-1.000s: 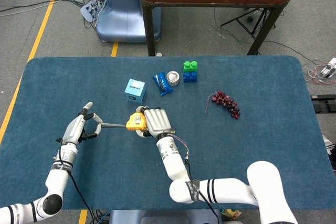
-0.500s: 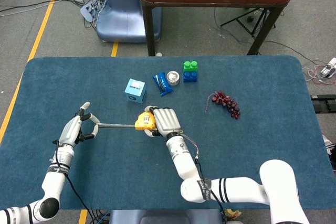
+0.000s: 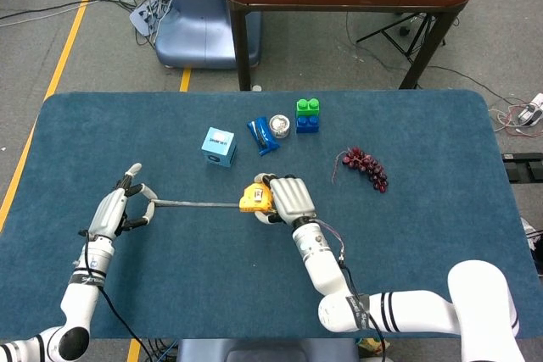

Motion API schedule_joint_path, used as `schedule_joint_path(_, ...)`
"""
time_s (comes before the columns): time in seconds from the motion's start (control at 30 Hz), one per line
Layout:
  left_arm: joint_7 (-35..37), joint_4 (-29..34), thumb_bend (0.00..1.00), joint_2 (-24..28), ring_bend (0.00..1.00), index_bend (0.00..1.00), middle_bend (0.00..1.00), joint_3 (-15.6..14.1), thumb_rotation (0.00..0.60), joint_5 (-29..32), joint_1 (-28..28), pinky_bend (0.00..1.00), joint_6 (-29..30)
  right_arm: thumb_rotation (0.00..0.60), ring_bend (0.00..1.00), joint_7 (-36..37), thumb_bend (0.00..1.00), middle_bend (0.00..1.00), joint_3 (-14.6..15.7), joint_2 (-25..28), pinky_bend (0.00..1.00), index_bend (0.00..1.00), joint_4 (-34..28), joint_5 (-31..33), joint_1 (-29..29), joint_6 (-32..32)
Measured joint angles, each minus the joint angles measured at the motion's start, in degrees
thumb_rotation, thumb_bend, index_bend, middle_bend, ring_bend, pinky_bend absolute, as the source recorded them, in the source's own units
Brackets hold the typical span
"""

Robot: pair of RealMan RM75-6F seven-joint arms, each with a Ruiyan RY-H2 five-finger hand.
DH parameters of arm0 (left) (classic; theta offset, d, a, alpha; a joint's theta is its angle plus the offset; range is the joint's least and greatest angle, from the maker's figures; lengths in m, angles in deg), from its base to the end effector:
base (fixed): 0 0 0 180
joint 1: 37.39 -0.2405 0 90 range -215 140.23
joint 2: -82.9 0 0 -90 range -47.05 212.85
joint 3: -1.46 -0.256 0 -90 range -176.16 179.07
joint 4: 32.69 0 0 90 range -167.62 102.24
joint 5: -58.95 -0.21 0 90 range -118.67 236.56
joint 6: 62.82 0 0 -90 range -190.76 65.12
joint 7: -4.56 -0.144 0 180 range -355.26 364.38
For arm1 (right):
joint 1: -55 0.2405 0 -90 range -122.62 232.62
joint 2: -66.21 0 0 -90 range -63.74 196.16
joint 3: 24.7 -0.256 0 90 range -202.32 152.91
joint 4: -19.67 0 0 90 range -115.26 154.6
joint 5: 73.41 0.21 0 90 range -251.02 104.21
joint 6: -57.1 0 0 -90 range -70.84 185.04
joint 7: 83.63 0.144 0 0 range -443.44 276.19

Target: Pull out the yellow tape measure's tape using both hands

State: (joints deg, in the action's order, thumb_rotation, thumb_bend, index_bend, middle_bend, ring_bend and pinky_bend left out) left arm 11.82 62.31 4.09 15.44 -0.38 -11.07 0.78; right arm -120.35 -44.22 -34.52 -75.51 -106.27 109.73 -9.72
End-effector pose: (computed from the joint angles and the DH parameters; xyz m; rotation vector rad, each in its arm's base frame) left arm -0.2265 0.3073 0.0592 -1.2373 -1.4916 -1.1890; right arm -0.0386 -0.3313 -0.0550 1.7075 -1.2635 0.9687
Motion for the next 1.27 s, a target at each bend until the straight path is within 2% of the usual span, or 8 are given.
schedule_joint_path(0.67,5.10,-2.58,0.51,0.54,0.00,0.57,0.03,-4.02,0.600,-9.32,-3.70,0.00,2.19,0.600,0.44,10.90,0.54,0.57,10.69,13.90,0.25,0.60,-9.80,-11.91,-14.51,-3.52)
schedule_joint_path(1.0,5.69,-0.96,0.52,3.39,0.00,0.57,0.03,-4.60,0.600,-10.93,-5.39,0.00,3.75,0.600,0.44,16.50,0.54,0.57,13.67,21.67,0.25,0.60,-13.49,-18.10,-20.15,-3.78)
schedule_joint_path(1.27,6.33,-0.02,0.51,4.91,0.00,0.57,0.03,-4.31,0.600,-11.13,-6.07,0.00,4.12,0.600,0.44,17.87,0.54,0.57,14.24,24.08,0.25,0.60,-15.17,-20.94,-22.51,-3.65)
